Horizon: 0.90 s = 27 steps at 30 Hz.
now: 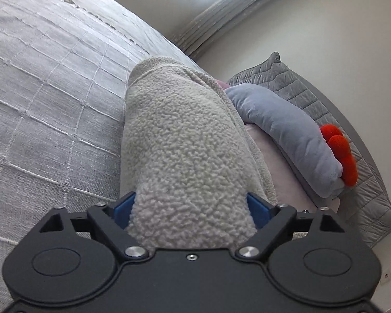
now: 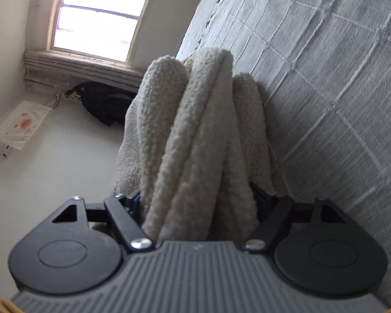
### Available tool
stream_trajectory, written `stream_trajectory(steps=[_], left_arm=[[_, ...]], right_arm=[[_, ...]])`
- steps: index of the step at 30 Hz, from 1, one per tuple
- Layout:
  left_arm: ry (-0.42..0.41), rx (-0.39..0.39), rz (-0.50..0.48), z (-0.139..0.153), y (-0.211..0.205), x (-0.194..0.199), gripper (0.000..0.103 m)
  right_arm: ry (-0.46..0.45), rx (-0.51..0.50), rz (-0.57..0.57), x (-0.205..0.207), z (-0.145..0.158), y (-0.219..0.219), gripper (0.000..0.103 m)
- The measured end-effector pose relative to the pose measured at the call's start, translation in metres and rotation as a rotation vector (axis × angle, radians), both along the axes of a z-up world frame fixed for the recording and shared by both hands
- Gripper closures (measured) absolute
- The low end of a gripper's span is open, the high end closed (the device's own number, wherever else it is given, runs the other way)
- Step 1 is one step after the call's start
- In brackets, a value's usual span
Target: Fold large clothes
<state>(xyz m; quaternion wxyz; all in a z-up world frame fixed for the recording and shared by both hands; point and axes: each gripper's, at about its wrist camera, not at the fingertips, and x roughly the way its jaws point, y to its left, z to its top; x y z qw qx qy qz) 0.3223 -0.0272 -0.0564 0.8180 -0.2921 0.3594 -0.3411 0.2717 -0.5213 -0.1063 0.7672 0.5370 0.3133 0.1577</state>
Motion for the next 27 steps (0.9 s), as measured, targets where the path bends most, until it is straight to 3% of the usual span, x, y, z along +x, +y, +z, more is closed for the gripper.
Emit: stream_trajectory(steps=[10,15,18,20,23,27], left_arm=[[-0.037,0.114,0.006,0.047,0.100,-0.128,0.018],[0.000,0.194,0.000,0.021,0.129,-0.163,0.015],[-0.030,0.151,0.032,0.019,0.130,-0.167,0.015],[-0.072,0.183,0.033,0.029,0.125,-0.167,0.015],[-0.215,0.259,0.033,0.044,0.116,-0.167,0.017],[-0.307,0.286,0.038,0.054,0.103,-0.150,0.017]], right_arm=[[0.004,-0.031,0.247,-0.085,0.034,0.103,0.027],[0.014,-0.127,0.317,-0.115,0.030,0.152,0.023],[0.023,-0.114,0.285,-0.113,0.025,0.151,0.019],[0.009,-0.145,0.254,-0.117,0.035,0.144,0.019],[-0.074,-0.192,0.194,-0.128,0.056,0.128,0.017],[-0.118,-0.140,0.171,-0.104,0.060,0.104,0.017]])
